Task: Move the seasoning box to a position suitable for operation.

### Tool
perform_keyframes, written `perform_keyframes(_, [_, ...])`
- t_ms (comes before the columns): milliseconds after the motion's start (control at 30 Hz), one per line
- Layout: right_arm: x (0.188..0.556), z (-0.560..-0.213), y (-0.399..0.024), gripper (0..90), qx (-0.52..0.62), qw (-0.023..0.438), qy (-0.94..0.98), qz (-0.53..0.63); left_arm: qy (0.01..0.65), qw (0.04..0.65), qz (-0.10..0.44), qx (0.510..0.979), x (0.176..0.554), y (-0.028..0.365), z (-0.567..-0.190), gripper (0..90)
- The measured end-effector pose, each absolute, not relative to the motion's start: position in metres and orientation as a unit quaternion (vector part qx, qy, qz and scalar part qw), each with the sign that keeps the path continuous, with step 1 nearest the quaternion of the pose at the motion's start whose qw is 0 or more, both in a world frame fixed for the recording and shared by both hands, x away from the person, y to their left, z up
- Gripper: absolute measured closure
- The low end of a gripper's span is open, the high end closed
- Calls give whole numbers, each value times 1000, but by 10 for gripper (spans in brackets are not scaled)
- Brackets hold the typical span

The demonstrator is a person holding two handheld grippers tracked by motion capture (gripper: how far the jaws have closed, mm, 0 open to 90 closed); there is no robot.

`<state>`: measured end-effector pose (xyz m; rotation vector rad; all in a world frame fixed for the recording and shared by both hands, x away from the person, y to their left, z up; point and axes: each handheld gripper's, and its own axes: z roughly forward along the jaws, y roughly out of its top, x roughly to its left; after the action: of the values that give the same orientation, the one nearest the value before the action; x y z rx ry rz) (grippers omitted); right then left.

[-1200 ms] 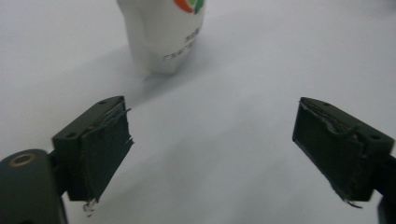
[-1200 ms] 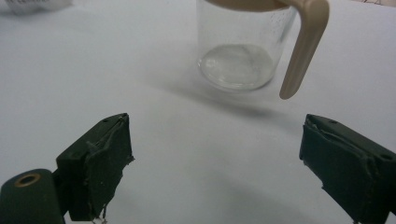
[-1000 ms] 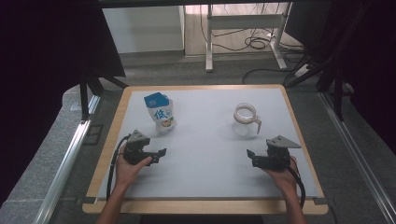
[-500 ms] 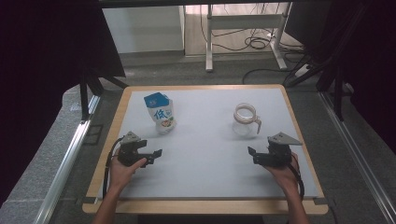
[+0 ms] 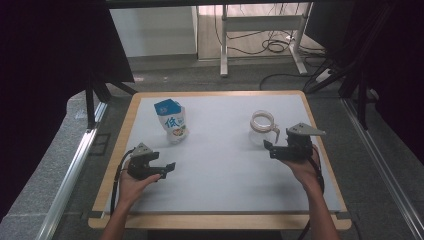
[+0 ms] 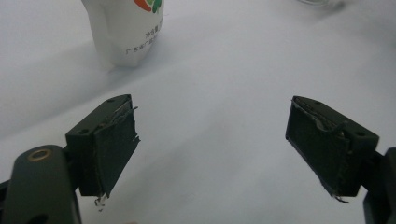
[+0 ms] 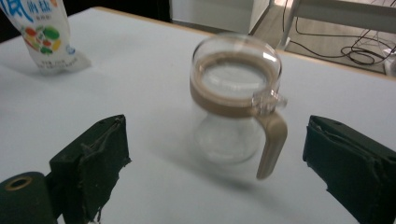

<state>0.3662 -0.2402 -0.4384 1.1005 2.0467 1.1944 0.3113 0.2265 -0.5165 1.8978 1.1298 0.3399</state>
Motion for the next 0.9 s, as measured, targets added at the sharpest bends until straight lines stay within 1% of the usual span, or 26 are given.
perform_keyframes(200, [386, -423, -235, 58, 406, 258, 754, 446, 456, 442, 123, 763, 314, 225, -516, 156])
perform_keyframes(300, [398, -421, -229, 51, 404, 260, 762, 435, 458, 446, 117, 760, 316, 225, -516, 144])
perform_keyframes(333, [409, -422, -225, 49, 403, 250, 766, 434, 456, 446, 118, 761, 316, 225, -515, 144])
perform_keyframes(367, [409, -422, -225, 49, 403, 250, 766, 434, 455, 446, 118, 762, 316, 225, -515, 144])
perform_keyframes(400, [420, -424, -221, 42, 405, 244, 770, 428, 455, 446, 117, 762, 316, 225, -515, 142])
perform_keyframes(433, [420, -424, -221, 42, 405, 244, 770, 428, 453, 446, 117, 762, 317, 225, -514, 142])
perform_keyframes(467, [432, -426, -217, 33, 408, 243, 775, 417, 452, 446, 116, 764, 317, 225, -515, 140])
perform_keyframes(533, [437, -427, -216, 31, 411, 240, 775, 416, 452, 444, 116, 765, 317, 224, -515, 139])
perform_keyframes(567, [447, -431, -214, 28, 417, 228, 777, 414, 452, 443, 115, 766, 317, 224, -516, 137])
perform_keyframes(767, [467, -445, -205, 27, 423, 214, 785, 400, 451, 440, 114, 768, 317, 224, -517, 136])
perform_keyframes(900, [473, -453, -203, 26, 427, 215, 788, 389, 452, 437, 116, 769, 317, 224, -518, 136])
